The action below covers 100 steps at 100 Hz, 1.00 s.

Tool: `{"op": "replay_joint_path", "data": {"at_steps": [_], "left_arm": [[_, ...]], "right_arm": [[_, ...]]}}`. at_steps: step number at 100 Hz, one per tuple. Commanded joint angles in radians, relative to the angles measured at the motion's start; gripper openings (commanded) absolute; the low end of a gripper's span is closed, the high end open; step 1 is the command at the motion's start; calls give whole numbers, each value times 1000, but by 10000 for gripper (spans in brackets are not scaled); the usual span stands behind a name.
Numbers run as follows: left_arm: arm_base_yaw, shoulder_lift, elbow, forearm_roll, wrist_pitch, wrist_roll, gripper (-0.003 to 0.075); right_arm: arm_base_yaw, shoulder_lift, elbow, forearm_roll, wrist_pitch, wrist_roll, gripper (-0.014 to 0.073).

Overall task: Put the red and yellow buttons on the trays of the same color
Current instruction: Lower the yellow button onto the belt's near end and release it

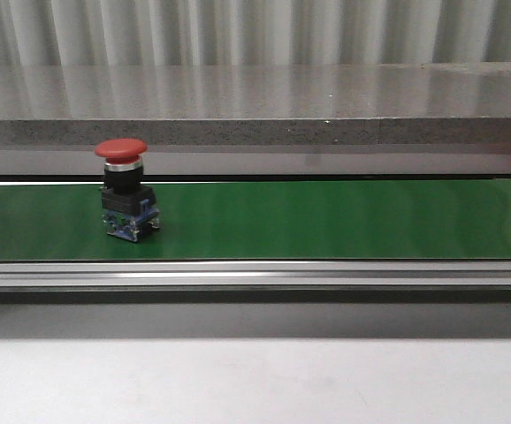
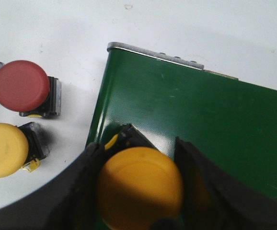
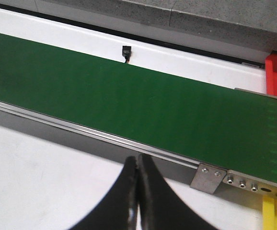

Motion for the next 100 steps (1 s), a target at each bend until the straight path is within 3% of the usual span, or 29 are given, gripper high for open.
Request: {"op": "replay_joint_path", "data": {"at_steps": [1,6,13,36,47,54,73,100], "left_arm": [[-7,-30,-24,-20,-40,10,385],[-7,-30,-24,-24,-42,24,501],[-7,-30,-24,-24,-47,24,573],[-47,-91,-24,-24,-93,61,530],[-102,-154,-24,-24,-122,78,469],[-142,-193,-24,-18,-129,85,391],[-231,-292,-19,-18,-129,103,-16],[-334,-459,121,-18,-158,127,-20]], "right_arm": [[-3,9,-23,5,-63,-7,-60],[-3,9,-23,5,-63,-7,-60],[-3,9,-23,5,-63,-7,-60],[-3,9,-23,5,-63,-7,-60],[-3,9,-23,5,-63,-7,-60],[-3,9,-23,5,-63,-7,-60],[-3,9,-23,5,-63,-7,-60],[-3,9,-23,5,-63,-7,-60]]}}
